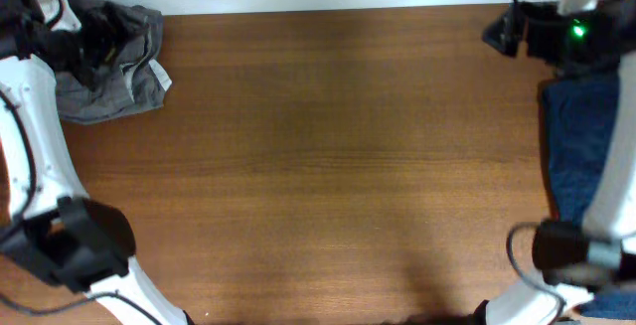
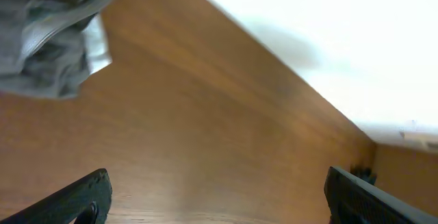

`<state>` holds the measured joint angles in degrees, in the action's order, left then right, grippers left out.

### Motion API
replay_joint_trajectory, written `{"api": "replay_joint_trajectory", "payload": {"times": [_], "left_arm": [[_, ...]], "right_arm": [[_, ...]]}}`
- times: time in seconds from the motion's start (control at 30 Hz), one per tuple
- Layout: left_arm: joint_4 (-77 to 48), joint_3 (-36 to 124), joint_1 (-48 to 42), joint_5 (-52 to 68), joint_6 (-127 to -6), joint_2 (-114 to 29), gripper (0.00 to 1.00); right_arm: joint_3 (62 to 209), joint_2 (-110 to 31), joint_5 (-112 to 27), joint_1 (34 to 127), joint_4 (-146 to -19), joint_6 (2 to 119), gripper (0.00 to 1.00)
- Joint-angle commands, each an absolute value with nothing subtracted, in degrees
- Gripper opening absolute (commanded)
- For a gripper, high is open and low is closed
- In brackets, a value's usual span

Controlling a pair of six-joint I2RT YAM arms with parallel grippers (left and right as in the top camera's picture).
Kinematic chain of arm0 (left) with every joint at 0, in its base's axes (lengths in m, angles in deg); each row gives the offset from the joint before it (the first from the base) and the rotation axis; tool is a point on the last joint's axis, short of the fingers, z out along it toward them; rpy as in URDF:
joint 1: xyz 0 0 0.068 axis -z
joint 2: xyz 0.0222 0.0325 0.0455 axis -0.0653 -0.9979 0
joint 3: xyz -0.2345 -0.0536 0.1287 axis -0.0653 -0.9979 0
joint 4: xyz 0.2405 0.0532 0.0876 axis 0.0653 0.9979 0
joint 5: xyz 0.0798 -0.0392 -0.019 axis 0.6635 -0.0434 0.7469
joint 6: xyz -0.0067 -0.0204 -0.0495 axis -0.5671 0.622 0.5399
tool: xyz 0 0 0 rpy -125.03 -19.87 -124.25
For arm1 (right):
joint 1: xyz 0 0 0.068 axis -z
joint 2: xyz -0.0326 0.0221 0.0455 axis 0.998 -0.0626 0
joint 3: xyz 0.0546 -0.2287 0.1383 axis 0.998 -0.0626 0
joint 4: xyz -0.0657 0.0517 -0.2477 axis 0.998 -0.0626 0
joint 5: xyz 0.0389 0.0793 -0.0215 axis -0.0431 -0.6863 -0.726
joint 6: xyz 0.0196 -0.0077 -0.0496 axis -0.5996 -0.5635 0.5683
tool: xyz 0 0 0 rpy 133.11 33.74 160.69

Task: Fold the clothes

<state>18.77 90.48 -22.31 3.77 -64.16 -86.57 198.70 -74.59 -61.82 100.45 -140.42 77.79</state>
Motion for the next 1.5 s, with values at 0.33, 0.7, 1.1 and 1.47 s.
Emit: {"api": "replay_joint_trajectory", "payload": {"times": [0.33,0.7,1.1,1.47], "left_arm": [[18.92,91.23,-15.23,7.31,-66.91,-81.5,0.99],[18.92,91.23,-15.25,7.29,-66.91,-81.5,0.99],[18.92,91.23,-15.25,7.29,-66.91,-81.5,0.99],[18.94,91.23,-15.23,7.29,-66.91,-81.5,0.99]], "right_arm": [[189.47,-53.68,-54.52,99.49,-146.81,77.01,0.99],[178.68,-42.2,-54.59,99.49,-146.81,77.01,0.99],[178.59,-42.57,-54.55,99.49,-146.78,77.03,0.99],[178.57,-45.79,-53.69,99.49,-146.78,77.23,0.99]]}}
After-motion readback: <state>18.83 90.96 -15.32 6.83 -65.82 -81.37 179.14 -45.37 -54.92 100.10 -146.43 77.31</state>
